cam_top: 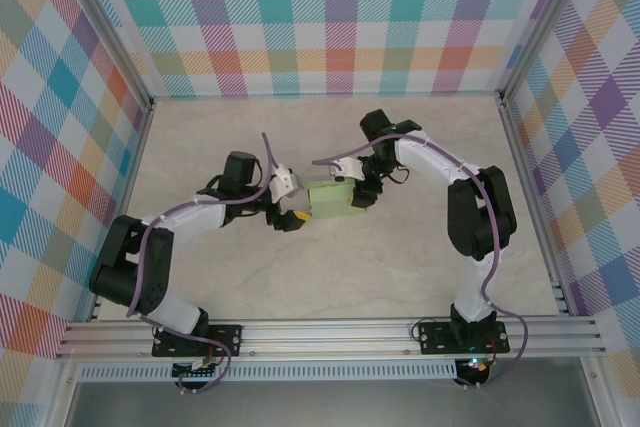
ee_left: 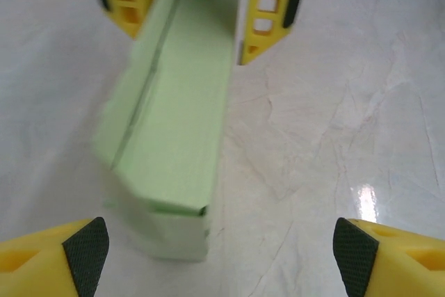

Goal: Fold the paper box

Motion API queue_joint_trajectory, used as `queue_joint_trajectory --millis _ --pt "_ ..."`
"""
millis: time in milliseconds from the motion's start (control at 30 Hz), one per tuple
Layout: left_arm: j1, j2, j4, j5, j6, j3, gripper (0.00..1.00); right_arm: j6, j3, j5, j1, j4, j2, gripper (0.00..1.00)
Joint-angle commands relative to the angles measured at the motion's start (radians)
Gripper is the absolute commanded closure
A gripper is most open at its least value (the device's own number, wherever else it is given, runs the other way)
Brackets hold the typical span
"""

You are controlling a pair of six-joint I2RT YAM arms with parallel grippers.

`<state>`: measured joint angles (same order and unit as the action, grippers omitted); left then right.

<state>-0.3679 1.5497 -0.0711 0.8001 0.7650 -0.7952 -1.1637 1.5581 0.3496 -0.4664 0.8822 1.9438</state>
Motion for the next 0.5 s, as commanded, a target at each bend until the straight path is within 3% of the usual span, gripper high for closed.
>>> queue_joint_trajectory --millis 0,200,467 --pt "-0.028 0.028 -0.083 -0.019 0.036 -0.005 0.14 0.072 0.015 0.059 0.004 -0.027 -0.031 0.32" --pt "-0.032 0.049 -0.069 -0.067 0.034 -0.041 0.14 0.23 0.007 0.095 0.031 -0.089 -0.093 0.27" --pt "-0.031 -0.05 -0.128 -0.135 -0.059 0.016 0.14 0.444 -0.072 0.182 0.069 -0.173 -0.236 0.23"
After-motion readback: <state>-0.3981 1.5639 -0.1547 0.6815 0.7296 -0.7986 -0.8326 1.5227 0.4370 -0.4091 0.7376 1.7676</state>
